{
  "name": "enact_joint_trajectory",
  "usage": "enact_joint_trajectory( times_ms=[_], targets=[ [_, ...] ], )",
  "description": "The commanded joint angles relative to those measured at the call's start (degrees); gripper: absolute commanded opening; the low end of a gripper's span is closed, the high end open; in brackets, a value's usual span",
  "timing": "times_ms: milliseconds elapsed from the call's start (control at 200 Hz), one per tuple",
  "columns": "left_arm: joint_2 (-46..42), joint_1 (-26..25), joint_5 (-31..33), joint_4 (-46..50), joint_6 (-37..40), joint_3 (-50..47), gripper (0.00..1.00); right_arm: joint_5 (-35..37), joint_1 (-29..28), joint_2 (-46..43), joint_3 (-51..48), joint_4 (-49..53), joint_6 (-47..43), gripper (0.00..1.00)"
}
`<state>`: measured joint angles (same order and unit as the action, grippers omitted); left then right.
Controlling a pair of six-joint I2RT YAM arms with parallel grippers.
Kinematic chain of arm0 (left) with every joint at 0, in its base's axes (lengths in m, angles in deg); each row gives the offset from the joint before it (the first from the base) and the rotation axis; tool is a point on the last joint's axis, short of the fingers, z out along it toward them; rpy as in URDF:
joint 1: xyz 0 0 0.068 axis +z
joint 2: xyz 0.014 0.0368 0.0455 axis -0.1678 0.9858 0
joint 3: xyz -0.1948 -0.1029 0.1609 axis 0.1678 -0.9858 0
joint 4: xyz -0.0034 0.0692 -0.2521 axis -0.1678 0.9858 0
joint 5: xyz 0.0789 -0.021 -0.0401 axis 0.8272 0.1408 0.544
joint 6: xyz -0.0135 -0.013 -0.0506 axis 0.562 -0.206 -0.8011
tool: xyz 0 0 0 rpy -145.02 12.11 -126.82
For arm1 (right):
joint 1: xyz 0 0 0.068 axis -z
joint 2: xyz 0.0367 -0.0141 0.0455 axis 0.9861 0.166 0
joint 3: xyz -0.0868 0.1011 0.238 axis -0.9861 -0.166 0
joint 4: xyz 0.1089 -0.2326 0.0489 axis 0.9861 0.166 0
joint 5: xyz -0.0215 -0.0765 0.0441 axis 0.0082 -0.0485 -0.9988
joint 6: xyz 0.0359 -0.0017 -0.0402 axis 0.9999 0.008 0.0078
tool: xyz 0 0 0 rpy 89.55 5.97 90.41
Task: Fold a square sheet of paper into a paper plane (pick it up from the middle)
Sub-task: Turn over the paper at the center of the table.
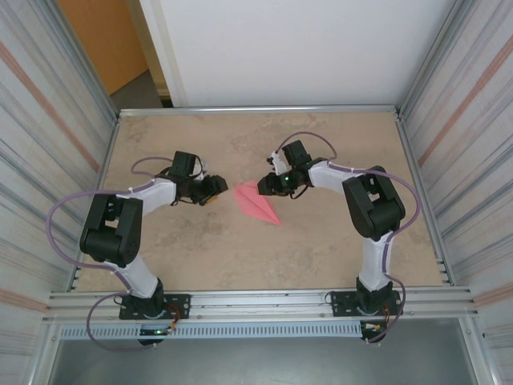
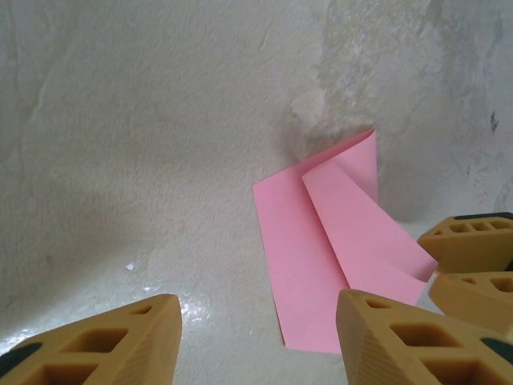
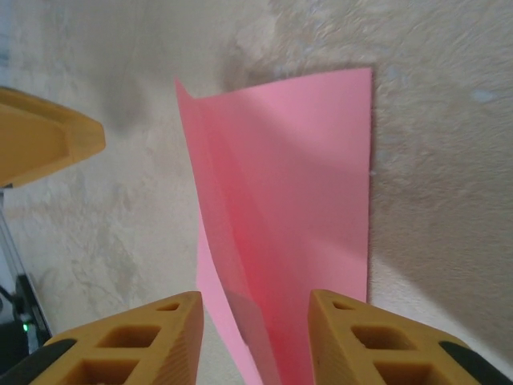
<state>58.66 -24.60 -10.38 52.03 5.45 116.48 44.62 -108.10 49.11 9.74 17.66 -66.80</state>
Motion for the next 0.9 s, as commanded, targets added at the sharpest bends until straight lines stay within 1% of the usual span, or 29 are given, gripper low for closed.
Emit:
enact_joint_trajectory(
  times_ms=[0,55,170,241,341,431,531,636,717,892],
  targets=[
    [-3.12,0.38,-2.36,-3.88,-2.34,-1.06,0.54,-4.06,-0.17,1.86,1.75,2.71,-4.36,0.33],
    [-3.28,0.35,-2.88,-4.59,-2.61,-1.36,0.54,-4.31,-0.17,2.07,1.91,2.42,-4.28,0.27],
    [-3.91,0.36,-4.41,-6.13,-3.12,-1.99,0.53,-5.74,-0.02,1.14,1.39,0.34,-3.11,0.10],
    [-4.89,0.42,-5.94,-7.84,-3.40,-2.60,0.51,-6.02,0.41,-0.80,0.17,-2.11,-1.54,0.06],
    [-6.82,0.37,-9.23,-11.97,-4.35,-3.91,0.50,-7.36,1.24,-4.91,-1.94,-6.28,2.09,0.04],
    [-8.52,0.37,-13.11,-17.64,-6.31,-5.24,0.51,-9.09,1.70,-8.67,-3.43,-9.92,5.68,0.04],
    [-10.24,0.14,-17.08,-25.58,-9.91,-6.71,0.55,-11.26,2.46,-12.41,-5.66,-15.87,12.07,0.05],
    [-11.54,-0.74,-19.24,-32.06,-12.67,-7.34,0.60,-12.61,3.25,-15.22,-7.83,-23.11,19.30,0.05],
    [-11.98,-2.24,-20.28,-33.20,-12.16,-6.31,0.62,-12.80,3.41,-16.77,-8.73,-26.83,23.59,0.05],
    [-10.85,-4.89,-21.70,-34.48,-11.43,-3.90,0.61,-13.92,3.62,-18.40,-9.97,-33.76,31.73,0.05]
  ],
)
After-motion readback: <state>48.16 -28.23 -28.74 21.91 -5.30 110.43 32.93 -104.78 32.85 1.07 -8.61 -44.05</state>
